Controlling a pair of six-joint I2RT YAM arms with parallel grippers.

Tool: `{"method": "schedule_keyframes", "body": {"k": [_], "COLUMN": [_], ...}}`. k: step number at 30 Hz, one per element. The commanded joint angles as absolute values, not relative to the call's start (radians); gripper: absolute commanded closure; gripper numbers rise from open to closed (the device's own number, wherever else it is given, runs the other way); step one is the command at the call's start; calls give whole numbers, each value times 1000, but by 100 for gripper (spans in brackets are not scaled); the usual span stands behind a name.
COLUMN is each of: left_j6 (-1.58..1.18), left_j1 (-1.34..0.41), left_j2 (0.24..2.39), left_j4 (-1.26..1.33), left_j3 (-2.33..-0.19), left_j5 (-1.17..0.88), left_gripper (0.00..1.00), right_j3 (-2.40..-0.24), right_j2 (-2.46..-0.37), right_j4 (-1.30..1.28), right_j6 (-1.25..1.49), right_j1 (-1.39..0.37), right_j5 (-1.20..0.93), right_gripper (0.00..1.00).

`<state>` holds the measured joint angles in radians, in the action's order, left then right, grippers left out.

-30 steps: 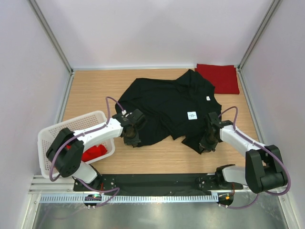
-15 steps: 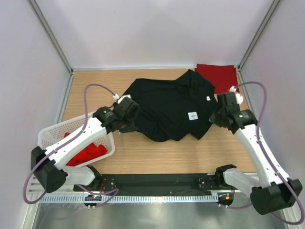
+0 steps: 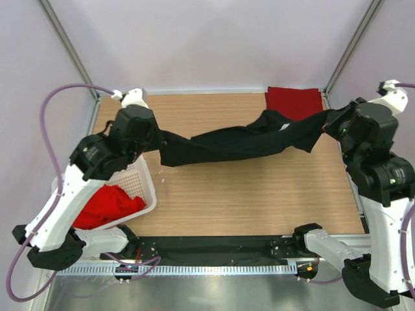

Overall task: Fold and stack the t-shirts
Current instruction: Flatten the tshirt out

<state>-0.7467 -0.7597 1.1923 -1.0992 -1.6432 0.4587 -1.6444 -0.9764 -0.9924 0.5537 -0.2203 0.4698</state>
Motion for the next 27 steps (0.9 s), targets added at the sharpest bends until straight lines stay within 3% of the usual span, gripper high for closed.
{"method": "schedule_keyframes", "body": {"k": [1,13,27], "left_j6": [-663,-460,-542], "left_j1": [-762,-762,-762], "left_j2": [1155,1106,1160], "left_j4": [-1097,-990,-977], "left_j3": [-1788,-2187,-2244], "left_j5": [569,600,621], "left_gripper": [100,100,100], "right_j3": [-1759,-2028,-2052], "right_j2": [-943,-899,-951], "right_j4": [-852,-612,-578], "right_j6": [462,221,150], "right_j1": [-218,-219,-222], "right_j5": [571,560,555], "right_gripper": [99,99,99]}}
